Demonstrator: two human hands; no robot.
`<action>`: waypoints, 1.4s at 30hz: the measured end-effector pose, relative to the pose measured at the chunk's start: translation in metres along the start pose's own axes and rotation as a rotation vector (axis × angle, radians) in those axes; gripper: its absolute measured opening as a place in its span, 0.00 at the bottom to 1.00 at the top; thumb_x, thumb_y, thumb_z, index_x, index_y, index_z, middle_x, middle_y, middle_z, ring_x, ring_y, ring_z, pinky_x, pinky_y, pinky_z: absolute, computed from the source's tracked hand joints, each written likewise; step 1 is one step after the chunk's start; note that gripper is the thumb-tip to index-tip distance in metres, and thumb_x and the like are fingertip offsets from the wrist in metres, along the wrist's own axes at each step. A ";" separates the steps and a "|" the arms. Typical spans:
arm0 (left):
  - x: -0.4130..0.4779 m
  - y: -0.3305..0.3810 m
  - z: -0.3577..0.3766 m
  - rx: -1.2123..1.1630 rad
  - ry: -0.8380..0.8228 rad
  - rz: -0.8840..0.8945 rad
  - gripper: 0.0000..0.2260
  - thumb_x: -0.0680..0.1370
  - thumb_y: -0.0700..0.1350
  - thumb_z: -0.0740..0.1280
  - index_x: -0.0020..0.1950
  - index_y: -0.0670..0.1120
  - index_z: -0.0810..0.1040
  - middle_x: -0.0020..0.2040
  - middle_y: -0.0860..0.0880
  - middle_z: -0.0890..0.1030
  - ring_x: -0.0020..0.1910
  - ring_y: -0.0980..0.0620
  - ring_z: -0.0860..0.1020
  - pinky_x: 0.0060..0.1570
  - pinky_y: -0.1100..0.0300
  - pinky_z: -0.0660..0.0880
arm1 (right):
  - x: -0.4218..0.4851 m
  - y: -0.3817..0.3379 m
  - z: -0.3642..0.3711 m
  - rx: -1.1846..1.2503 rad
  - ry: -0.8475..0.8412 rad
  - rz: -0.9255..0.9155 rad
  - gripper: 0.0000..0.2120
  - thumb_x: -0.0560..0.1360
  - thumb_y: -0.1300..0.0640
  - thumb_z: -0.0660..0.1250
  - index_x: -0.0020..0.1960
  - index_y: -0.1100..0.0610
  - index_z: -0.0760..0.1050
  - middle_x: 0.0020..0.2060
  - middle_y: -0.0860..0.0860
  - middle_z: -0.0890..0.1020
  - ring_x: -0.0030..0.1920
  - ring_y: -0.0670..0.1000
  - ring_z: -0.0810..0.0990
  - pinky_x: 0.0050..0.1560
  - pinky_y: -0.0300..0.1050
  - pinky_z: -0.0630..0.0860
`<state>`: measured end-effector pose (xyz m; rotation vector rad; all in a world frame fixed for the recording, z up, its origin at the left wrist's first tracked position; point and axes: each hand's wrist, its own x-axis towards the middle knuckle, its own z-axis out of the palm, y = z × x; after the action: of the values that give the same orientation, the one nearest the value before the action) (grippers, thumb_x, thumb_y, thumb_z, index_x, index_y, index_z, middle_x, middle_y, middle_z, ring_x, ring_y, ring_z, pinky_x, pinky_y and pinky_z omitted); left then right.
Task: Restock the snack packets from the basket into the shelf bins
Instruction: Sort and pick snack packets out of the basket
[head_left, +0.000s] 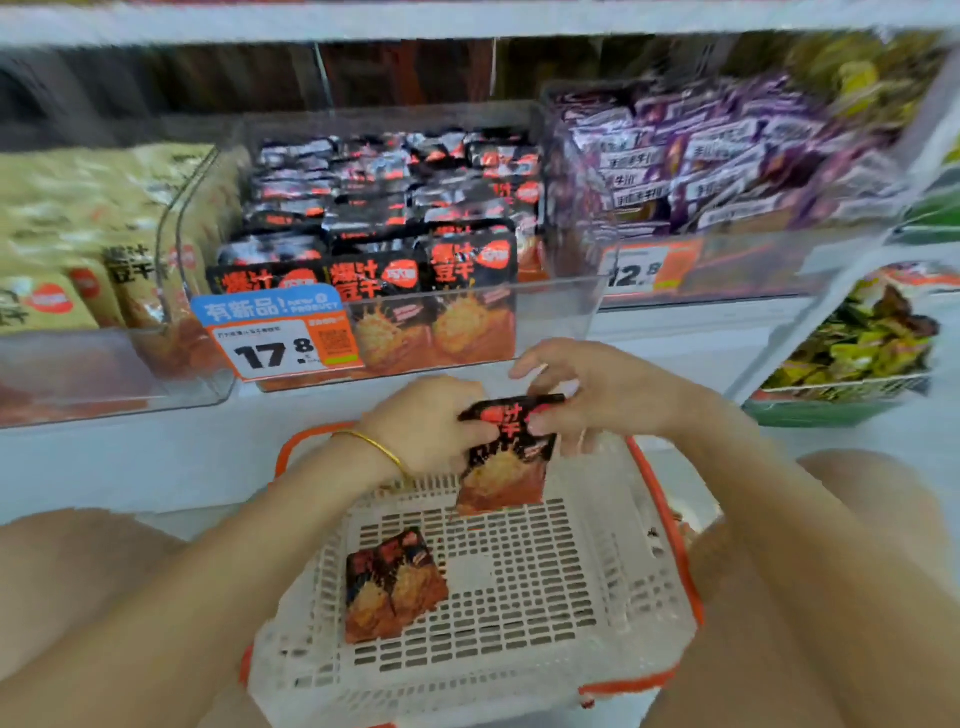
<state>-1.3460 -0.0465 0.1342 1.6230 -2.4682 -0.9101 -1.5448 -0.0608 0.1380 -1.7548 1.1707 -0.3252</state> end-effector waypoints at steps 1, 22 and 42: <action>-0.002 0.015 -0.016 0.007 0.066 0.045 0.06 0.78 0.46 0.65 0.44 0.45 0.74 0.33 0.53 0.72 0.33 0.54 0.73 0.29 0.66 0.64 | -0.008 -0.015 -0.011 -0.082 0.044 -0.032 0.11 0.72 0.64 0.72 0.49 0.52 0.75 0.40 0.49 0.82 0.27 0.47 0.80 0.28 0.42 0.77; 0.057 0.020 -0.079 0.474 0.437 0.009 0.22 0.82 0.49 0.55 0.75 0.44 0.60 0.75 0.45 0.60 0.73 0.45 0.60 0.70 0.48 0.60 | 0.124 -0.086 -0.092 -0.784 0.659 0.249 0.14 0.75 0.70 0.60 0.59 0.66 0.73 0.58 0.62 0.77 0.58 0.62 0.76 0.48 0.51 0.73; -0.006 -0.019 -0.009 0.355 0.871 0.524 0.12 0.72 0.35 0.60 0.50 0.39 0.80 0.50 0.43 0.80 0.50 0.41 0.76 0.50 0.51 0.71 | 0.025 -0.038 0.001 -0.355 1.018 -0.419 0.13 0.69 0.72 0.58 0.50 0.64 0.74 0.47 0.56 0.74 0.48 0.58 0.75 0.47 0.47 0.70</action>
<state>-1.3245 -0.0501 0.1342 0.9841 -2.2295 0.2769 -1.5101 -0.0779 0.1618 -2.2102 1.5891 -1.4621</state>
